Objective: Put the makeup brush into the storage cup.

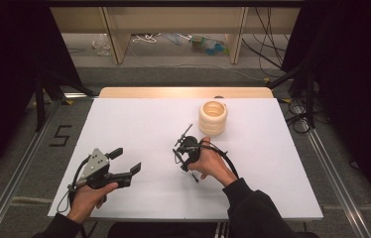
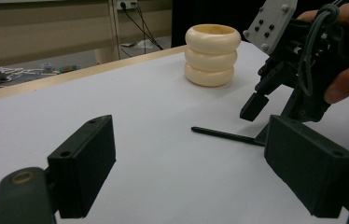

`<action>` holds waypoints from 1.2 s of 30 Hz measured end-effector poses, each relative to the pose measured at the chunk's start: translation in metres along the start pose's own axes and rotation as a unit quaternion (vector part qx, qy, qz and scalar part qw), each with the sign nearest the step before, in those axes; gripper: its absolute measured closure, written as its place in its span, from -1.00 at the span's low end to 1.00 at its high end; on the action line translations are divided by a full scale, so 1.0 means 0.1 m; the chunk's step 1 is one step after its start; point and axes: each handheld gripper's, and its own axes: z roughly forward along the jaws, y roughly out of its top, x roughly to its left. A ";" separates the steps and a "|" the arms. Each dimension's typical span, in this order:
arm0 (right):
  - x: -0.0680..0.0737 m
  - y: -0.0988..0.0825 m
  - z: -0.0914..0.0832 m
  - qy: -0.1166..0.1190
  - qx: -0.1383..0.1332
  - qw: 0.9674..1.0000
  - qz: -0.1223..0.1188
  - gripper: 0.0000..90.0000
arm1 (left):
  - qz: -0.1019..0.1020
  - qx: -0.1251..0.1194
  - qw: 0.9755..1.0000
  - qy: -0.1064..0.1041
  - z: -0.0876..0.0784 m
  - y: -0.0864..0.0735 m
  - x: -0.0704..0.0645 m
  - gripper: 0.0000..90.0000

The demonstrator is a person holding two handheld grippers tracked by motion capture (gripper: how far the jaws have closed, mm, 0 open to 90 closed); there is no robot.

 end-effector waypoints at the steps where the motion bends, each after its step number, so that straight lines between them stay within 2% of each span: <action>1: 0.00 0.00 0.00 0.000 0.000 1.000 0.000 0.03 | 0.000 0.000 1.000 0.000 0.00 0.00 0.00 -0.64; 2: -0.01 0.00 0.01 0.001 0.003 1.000 -0.003 0.11 | -0.002 0.000 1.000 0.000 0.00 0.00 0.00 -0.63; 17: 0.01 0.03 0.05 0.016 0.021 1.000 0.008 0.29 | -0.002 0.002 1.000 -0.004 0.01 0.00 -0.02 -0.63; 20: 0.02 0.03 0.06 0.015 0.029 0.999 0.004 0.39 | -0.002 0.002 1.000 -0.004 0.01 0.00 -0.02 -0.63; 23: 0.02 0.04 0.07 0.015 0.039 0.999 0.003 0.39 | 0.006 0.003 1.000 -0.006 0.01 0.00 -0.01 -0.63; 24: 0.02 0.03 0.08 0.016 0.033 0.999 -0.007 0.41 | 0.008 0.002 1.000 -0.006 0.01 0.00 0.00 -0.63; 27: 0.03 0.04 0.10 0.014 0.037 0.999 -0.003 0.44 | 0.006 0.002 1.000 -0.005 0.01 0.00 -0.01 -0.63; 28: 0.02 0.04 0.10 0.015 0.036 0.999 -0.013 0.44 | 0.006 0.002 1.000 -0.005 0.01 0.00 -0.01 -0.63; 31: 0.04 0.04 0.10 0.014 0.037 0.999 -0.008 0.49 | 0.008 0.002 1.000 -0.006 0.01 0.00 -0.01 -0.62; 32: 0.03 0.04 0.10 0.016 0.035 0.999 -0.015 0.52 | 0.007 0.002 1.000 -0.006 0.01 0.00 -0.01 -0.62; 34: 0.05 0.05 0.09 0.015 0.048 0.999 -0.010 0.56 | 0.008 0.003 1.000 -0.006 0.01 0.00 -0.01 -0.62; 36: 0.05 0.06 0.09 0.013 0.045 0.999 -0.016 0.59 | 0.006 0.002 1.000 -0.006 0.01 0.00 -0.01 -0.62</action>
